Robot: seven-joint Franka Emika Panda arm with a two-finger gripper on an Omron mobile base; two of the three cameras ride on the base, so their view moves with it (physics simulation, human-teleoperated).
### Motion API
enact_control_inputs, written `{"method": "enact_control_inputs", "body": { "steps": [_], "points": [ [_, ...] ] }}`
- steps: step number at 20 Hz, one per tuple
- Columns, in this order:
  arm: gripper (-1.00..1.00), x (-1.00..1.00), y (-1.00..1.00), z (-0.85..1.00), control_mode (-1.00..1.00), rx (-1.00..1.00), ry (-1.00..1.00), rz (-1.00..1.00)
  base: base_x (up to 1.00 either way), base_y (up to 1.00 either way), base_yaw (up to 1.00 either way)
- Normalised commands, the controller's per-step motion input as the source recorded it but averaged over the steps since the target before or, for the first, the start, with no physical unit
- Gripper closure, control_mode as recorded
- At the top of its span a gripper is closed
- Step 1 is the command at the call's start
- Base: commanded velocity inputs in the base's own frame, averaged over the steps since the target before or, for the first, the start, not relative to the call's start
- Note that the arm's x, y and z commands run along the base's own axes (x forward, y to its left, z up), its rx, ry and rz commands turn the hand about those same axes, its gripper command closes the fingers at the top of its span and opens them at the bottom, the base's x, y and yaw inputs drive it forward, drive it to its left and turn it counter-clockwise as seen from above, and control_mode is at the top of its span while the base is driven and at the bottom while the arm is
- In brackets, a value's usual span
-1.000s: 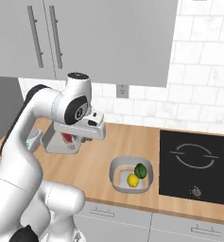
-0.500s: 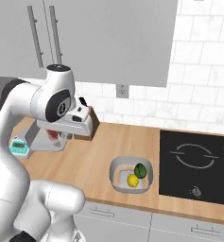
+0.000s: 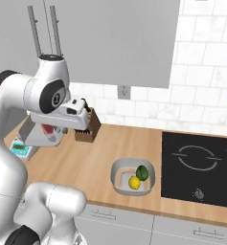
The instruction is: Take the meat container that has the steak and place it on the second highest rack of the freezer. Then take the vegetable container that has the avocado and lemon and place it on the highest rack of the freezer.
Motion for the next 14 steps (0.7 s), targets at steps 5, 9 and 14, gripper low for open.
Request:
{"method": "enact_control_inputs", "body": {
  "steps": [5,9,14],
  "points": [
    [1.0,-0.01,0.05,0.0,-1.0,0.0,-0.02,-0.01,0.0,0.0,0.0],
    [1.0,0.0,0.0,0.0,-1.0,0.01,0.0,-0.03,0.0,0.0,0.0],
    [1.0,0.0,0.0,0.0,1.0,0.0,0.0,0.0,-0.57,0.0,0.04]
  ]
}}
